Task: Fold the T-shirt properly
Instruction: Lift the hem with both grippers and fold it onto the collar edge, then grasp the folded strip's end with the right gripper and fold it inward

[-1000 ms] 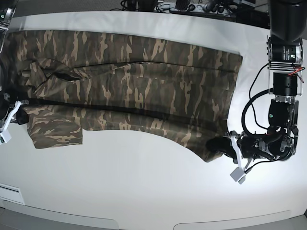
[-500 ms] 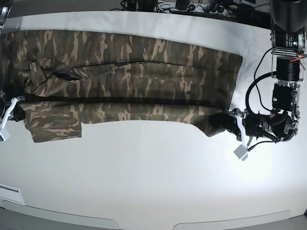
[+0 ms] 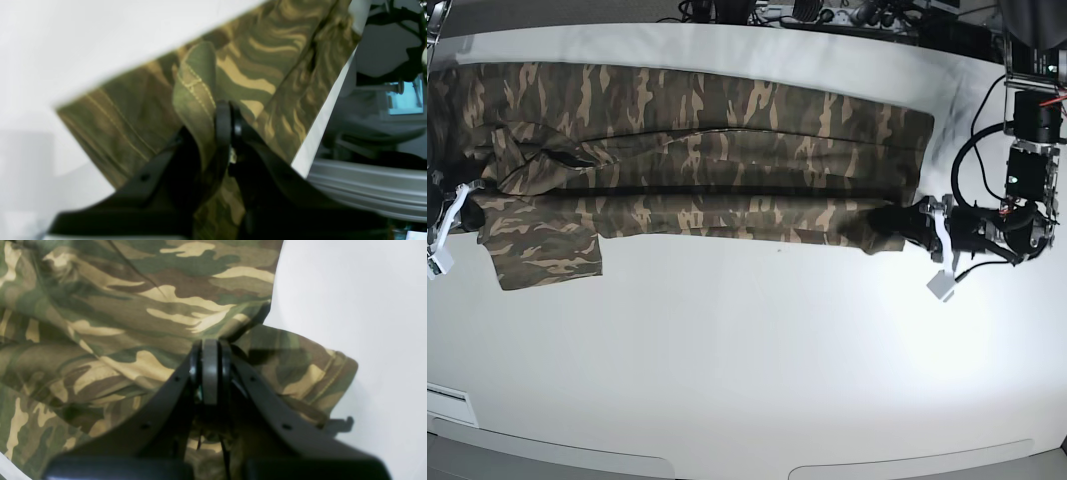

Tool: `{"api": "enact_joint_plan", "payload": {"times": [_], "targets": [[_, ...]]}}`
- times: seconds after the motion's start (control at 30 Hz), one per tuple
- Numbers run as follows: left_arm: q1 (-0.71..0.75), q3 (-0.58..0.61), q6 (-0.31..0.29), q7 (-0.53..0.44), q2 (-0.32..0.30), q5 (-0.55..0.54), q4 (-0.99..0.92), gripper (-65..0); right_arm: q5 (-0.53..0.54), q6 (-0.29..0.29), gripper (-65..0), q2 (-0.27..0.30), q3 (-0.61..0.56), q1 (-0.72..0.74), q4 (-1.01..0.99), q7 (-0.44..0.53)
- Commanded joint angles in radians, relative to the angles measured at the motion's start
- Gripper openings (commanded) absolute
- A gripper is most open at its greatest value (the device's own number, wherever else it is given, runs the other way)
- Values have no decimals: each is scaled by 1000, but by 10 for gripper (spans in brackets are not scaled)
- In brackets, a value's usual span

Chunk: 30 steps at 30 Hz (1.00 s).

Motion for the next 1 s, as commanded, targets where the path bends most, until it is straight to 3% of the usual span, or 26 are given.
{"api": "enact_joint_plan", "payload": {"times": [0.0, 0.2, 0.27, 0.3, 0.37, 0.43, 0.47, 0.57, 0.67, 0.83, 0.97], "targets": [[-16, -9, -10, 1, -20, -25, 14, -650, 8, 1, -650, 31, 10, 17, 14, 14], [17, -9, -24, 1, -19, -25, 14, -650, 9, 1, -650, 31, 11, 27, 14, 25], [17, -9, -24, 1, -19, -25, 14, -650, 16, 1, -563, 35, 11, 48, 14, 21], [18, -9, -25, 1, -19, -25, 14, -627, 20, 1, -499, 40, 11, 62, 14, 21], [21, -9, -39, 1, -20, -25, 14, -478, 37, 1, -397, 50, 11, 95, 14, 22], [31, -9, -39, 1, -20, -25, 14, -346, 77, 1, -336, 53, 13, 129, 14, 22], [41, -9, -38, 1, -19, -25, 14, -310, 105, 1, -328, 53, 13, 142, 14, 22], [74, -9, -39, 1, -19, -25, 13, -301, 208, -24, -328, 44, 13, 168, 14, 32], [96, -9, -39, 1, -13, -25, 14, -301, 192, -32, -328, -8, 13, 176, 14, 95], [100, -9, -39, 1, -12, -25, 13, -301, -76, -62, -304, -163, 13, 175, 14, 220], [100, -8, -39, 1, -12, -25, 13, -301, -206, -62, -300, -266, 10, 175, 9, 263]]}}
